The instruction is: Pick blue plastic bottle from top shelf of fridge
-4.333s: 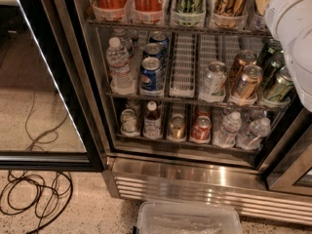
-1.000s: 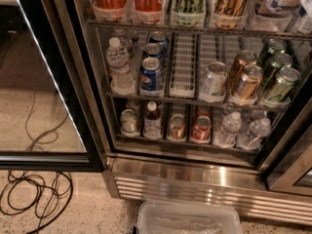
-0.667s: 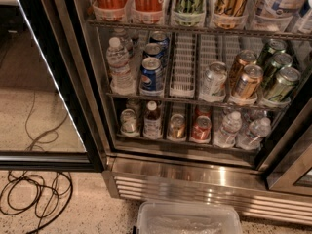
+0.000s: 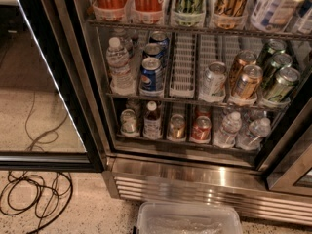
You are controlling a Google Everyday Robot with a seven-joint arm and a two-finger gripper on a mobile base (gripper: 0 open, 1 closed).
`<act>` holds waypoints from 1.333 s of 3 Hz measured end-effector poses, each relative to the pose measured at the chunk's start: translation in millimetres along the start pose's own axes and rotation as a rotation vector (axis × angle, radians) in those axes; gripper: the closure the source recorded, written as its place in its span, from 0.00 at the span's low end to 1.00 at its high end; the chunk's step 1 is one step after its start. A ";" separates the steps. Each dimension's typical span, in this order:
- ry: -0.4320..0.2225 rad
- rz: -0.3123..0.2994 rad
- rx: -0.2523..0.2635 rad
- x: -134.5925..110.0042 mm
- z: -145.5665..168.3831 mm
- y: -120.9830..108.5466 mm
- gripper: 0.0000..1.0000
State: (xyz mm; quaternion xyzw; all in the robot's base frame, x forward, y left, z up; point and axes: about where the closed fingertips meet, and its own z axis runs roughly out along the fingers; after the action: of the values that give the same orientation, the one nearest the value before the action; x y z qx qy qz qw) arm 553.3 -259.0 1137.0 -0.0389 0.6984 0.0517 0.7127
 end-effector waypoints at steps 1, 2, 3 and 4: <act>0.105 -0.055 -0.053 36.3 -22.0 -7.1 1.00; 0.192 -0.147 -0.049 76.8 -48.8 -28.9 1.00; 0.231 -0.181 -0.052 100.1 -67.2 -41.6 1.00; 0.231 -0.181 -0.052 100.1 -67.3 -41.5 1.00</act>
Offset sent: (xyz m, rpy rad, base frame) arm -0.0795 -0.0752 -0.1461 -0.2949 0.2705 0.0398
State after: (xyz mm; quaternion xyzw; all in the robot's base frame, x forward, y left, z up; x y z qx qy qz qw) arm 493.9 -306.7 1034.8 -0.1259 0.7680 0.0005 0.6280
